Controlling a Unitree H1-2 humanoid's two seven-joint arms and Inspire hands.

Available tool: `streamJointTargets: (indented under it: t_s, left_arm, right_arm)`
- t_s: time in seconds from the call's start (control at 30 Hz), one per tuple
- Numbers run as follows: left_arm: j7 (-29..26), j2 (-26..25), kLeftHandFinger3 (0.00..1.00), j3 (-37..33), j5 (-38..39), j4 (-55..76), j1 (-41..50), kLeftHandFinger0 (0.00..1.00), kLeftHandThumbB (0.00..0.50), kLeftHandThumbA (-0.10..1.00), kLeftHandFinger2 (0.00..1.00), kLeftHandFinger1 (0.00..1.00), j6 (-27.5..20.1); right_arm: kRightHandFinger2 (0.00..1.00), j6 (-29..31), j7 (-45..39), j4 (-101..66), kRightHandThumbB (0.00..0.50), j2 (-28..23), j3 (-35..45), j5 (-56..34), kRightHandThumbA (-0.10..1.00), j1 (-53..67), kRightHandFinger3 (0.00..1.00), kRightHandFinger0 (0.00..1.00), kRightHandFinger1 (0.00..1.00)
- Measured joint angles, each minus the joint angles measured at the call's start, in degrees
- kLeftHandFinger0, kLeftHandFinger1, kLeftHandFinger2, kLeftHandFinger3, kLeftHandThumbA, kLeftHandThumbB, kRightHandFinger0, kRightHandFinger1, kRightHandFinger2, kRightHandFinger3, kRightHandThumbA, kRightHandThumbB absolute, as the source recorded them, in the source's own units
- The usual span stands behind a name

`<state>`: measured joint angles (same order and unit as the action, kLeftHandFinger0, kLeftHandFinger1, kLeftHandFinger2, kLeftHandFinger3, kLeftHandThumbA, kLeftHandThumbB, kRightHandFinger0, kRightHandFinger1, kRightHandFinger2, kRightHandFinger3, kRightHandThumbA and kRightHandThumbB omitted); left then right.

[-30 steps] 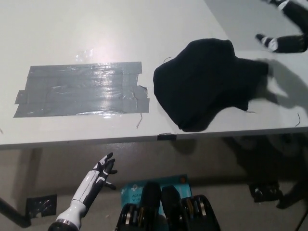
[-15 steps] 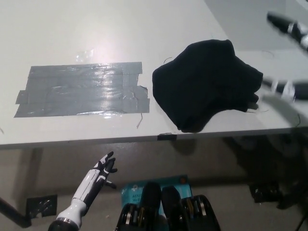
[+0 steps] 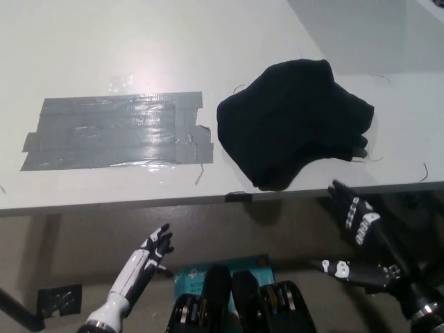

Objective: A person hands a black t-shirt to the robot and rhe robot picks it up with its right hand and places it on the black spot on the desk infron tof it

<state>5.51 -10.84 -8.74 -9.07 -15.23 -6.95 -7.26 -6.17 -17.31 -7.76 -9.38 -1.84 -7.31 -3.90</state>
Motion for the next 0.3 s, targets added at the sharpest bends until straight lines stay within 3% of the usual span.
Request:
streamJointTargets:
  t_s: [0.13,0.23,0.3]
  left_arm:
    - [-0.03,0.01,1.0,0.02,-0.27,0.01,1.12,0.6,0.48,1.0,1.0,0.91,-0.39]
    - [-0.04,0.08,1.0,0.02,-0.37,0.03,1.63,0.6,0.472,1.0,1.0,0.92,-0.48]
    - [-0.04,0.18,1.0,0.02,-0.48,0.12,1.87,0.65,0.491,1.0,1.0,0.95,-0.57]
  right_arm:
    - [1.0,2.27,0.29,3.81,0.235,-0.2,-0.57,1.43,0.9,0.1,1.0,1.0,1.0]
    - [1.0,3.36,0.42,4.26,0.225,-0.3,-1.03,2.4,0.86,0.31,1.0,1.0,1.0]
    - [1.0,3.77,0.51,4.29,0.223,-0.32,-1.07,2.7,0.86,0.56,1.0,1.0,1.0]
